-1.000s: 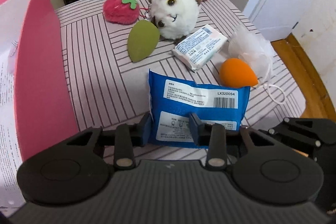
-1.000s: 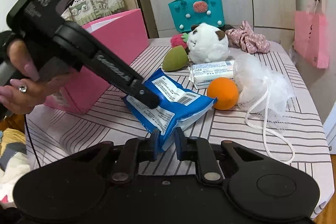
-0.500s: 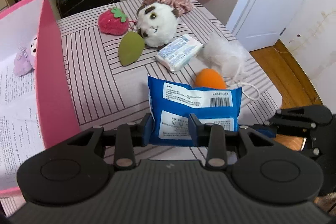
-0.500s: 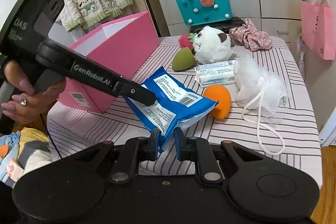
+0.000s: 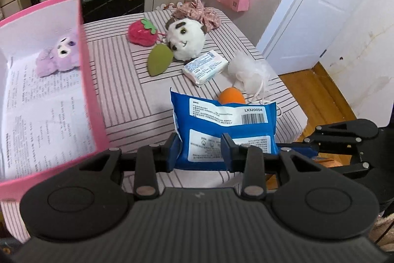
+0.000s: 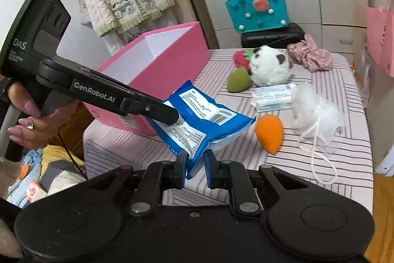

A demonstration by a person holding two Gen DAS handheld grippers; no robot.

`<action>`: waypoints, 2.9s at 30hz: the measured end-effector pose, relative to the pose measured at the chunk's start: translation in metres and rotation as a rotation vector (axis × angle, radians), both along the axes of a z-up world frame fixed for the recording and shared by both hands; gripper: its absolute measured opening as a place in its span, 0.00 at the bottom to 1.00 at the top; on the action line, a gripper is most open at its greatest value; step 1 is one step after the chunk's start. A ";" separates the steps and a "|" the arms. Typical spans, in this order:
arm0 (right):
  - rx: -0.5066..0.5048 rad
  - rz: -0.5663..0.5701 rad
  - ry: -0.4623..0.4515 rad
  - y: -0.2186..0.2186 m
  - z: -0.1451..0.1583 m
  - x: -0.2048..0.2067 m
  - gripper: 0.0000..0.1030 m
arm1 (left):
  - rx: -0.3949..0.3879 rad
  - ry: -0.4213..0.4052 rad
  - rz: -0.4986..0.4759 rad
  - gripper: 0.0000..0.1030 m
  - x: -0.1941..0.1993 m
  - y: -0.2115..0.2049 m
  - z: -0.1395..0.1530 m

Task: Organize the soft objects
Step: 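Lift the blue wipe pack with the left gripper and carry it over the box, then lower the blue wipe pack into the pink box and open the left gripper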

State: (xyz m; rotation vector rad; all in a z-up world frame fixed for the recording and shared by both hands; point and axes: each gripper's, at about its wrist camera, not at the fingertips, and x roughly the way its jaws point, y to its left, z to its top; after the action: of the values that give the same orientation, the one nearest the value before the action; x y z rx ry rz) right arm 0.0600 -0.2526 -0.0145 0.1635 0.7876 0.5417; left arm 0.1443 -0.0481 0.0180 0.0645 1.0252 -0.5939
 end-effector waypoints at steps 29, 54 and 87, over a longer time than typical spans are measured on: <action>-0.021 0.281 -0.058 0.100 0.076 0.007 0.19 | -0.115 0.022 0.240 0.34 -0.066 0.138 0.047; -0.101 0.253 0.028 0.175 0.068 0.187 0.19 | -0.226 0.049 0.405 0.34 0.103 0.214 0.021; -0.367 0.201 -0.087 0.198 0.049 0.179 0.19 | -0.084 0.064 0.365 0.34 0.144 0.207 -0.015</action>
State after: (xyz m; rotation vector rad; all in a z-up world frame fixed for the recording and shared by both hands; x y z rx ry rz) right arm 0.2394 -0.0548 0.0347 -0.2786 0.8098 0.5799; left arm 0.2886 0.1589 0.0034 -0.2130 1.0415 -0.3060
